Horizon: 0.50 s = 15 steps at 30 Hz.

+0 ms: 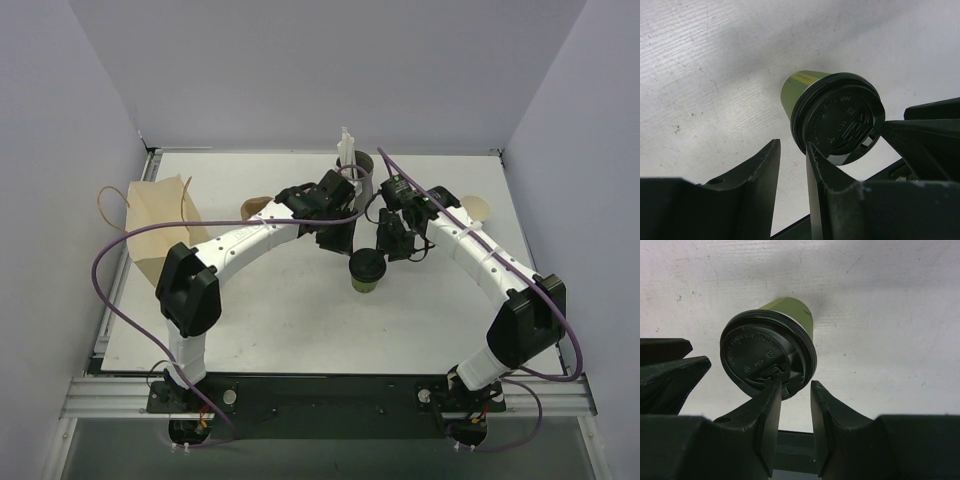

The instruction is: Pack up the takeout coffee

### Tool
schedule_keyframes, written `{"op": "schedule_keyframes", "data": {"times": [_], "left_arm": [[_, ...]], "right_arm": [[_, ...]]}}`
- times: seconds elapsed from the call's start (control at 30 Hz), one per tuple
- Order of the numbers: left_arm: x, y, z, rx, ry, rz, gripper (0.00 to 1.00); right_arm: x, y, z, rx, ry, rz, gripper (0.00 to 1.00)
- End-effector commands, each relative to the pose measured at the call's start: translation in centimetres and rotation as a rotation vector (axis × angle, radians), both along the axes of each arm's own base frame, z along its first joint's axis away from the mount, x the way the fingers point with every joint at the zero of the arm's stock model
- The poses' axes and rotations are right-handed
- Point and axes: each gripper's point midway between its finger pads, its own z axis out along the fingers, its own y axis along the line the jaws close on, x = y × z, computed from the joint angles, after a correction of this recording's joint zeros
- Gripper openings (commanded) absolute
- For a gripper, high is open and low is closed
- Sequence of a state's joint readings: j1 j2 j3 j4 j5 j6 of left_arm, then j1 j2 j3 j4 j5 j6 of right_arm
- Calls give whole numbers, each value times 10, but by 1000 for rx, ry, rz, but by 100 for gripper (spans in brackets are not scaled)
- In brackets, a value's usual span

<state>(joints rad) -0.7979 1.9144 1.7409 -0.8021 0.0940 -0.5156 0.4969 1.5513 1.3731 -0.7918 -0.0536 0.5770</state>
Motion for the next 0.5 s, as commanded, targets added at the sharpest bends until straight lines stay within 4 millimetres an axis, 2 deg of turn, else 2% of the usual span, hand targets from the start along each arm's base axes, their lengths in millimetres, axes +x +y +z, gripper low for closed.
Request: {"op": "schedule_keyframes", "data": {"times": [0.0, 0.47], "left_arm": [[10, -16, 13, -56, -38, -1, 37], [6, -22, 3, -51, -19, -23, 35]], "right_arm": [[-1, -5, -14, -20, 36, -14, 25], [-5, -7, -38, -25, 76, -15, 21]]}}
